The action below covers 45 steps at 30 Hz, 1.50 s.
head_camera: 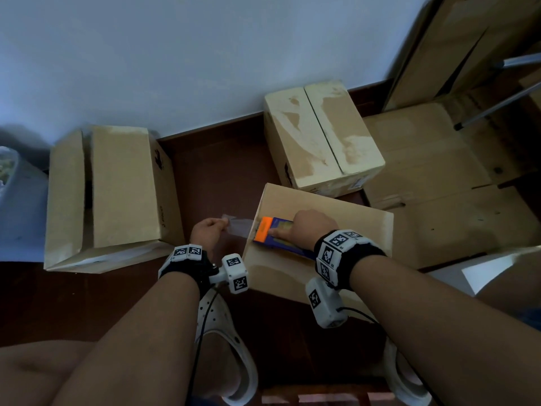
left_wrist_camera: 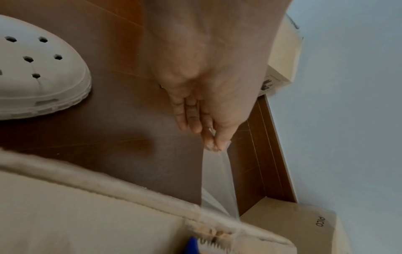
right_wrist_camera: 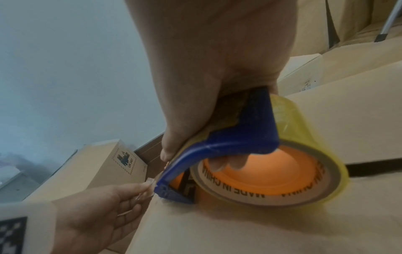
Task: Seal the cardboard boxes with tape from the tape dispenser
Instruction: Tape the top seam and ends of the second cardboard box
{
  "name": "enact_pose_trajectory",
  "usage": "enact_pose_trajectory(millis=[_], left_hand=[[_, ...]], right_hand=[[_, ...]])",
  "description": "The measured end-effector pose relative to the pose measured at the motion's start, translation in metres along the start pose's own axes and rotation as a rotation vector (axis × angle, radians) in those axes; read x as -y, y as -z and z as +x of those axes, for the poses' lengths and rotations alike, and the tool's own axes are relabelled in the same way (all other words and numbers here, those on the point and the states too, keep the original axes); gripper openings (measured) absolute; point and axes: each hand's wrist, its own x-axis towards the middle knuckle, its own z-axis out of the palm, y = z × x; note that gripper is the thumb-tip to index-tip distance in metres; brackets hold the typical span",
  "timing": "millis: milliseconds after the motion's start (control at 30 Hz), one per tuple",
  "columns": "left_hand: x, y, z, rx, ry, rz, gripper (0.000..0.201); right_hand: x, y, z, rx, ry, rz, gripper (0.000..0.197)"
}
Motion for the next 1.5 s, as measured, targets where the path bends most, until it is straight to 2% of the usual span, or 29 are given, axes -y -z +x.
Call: enact_pose_trajectory(millis=[233, 333, 433, 467, 567, 700, 733, 833, 867, 900, 933, 1000, 1067, 1100, 1167, 1233, 1367, 1467, 1500], left_hand=[[0.007, -0.016, 0.002, 0.036, 0.049, 0.054, 0.018], [0.01, -0.029, 0.001, 0.173, 0.117, 0.07, 0.02], [-0.002, -0.036, -0.015, 0.389, 0.212, 0.069, 0.012], [-0.005, -0.036, -0.016, 0.433, 0.229, 0.079, 0.019], [-0.006, -0.041, -0.02, 0.382, 0.202, 0.204, 0.037], [-0.001, -0.043, -0.011, 0.399, 0.206, 0.309, 0.04], [-0.003, -0.042, -0.008, 0.399, 0.205, 0.345, 0.05], [0.032, -0.04, 0.05, 0.346, 0.19, 0.613, 0.118], [0.04, -0.042, 0.063, 0.31, 0.206, 0.612, 0.127], [0.033, -0.04, 0.054, 0.304, 0.203, 0.559, 0.123], [0.018, -0.037, 0.032, 0.279, 0.159, 0.461, 0.106], [-0.008, -0.034, -0.011, 0.251, 0.093, 0.322, 0.052], [-0.019, -0.033, -0.03, 0.276, 0.119, 0.188, 0.028], [-0.022, -0.034, -0.04, 0.319, 0.171, 0.107, 0.029], [-0.029, -0.037, -0.054, 0.41, 0.29, -0.006, 0.058], [-0.031, -0.042, -0.054, 0.467, 0.31, 0.002, 0.078], [-0.029, -0.05, -0.052, 0.453, 0.298, 0.005, 0.087], [-0.022, -0.05, -0.045, 0.421, 0.28, 0.013, 0.093], [-0.02, -0.048, -0.042, 0.392, 0.268, 0.032, 0.093]], right_hand=[[0.0, -0.005, 0.0, -0.016, -0.006, 0.004, 0.067], [0.0, -0.005, 0.004, -0.005, 0.0, -0.004, 0.069], [-0.001, -0.004, 0.005, 0.013, 0.017, -0.024, 0.068], [-0.001, -0.004, 0.005, 0.019, 0.02, -0.027, 0.067], [-0.002, -0.003, 0.005, 0.026, 0.019, -0.012, 0.067], [-0.002, -0.003, 0.005, 0.033, 0.017, -0.018, 0.066], [-0.002, -0.003, 0.005, 0.033, 0.015, -0.017, 0.065], [-0.002, -0.004, 0.006, 0.027, 0.018, 0.0, 0.065], [-0.002, -0.004, 0.005, 0.025, 0.017, 0.005, 0.065], [-0.002, -0.004, 0.005, 0.024, 0.015, 0.006, 0.064], [-0.002, -0.005, 0.005, 0.024, 0.012, 0.001, 0.065], [-0.001, -0.004, 0.004, 0.02, 0.017, -0.006, 0.065], [0.0, -0.003, 0.004, 0.035, 0.022, -0.002, 0.064], [0.0, -0.003, 0.005, 0.041, 0.026, 0.003, 0.064], [0.001, -0.001, 0.005, 0.049, 0.034, -0.009, 0.064], [0.001, 0.001, 0.005, 0.064, 0.046, -0.027, 0.065], [-0.003, 0.0, 0.002, 0.08, 0.058, -0.062, 0.068], [-0.005, 0.007, -0.002, 0.068, 0.071, 0.017, 0.072], [-0.006, 0.011, -0.003, 0.071, 0.086, 0.057, 0.065]])
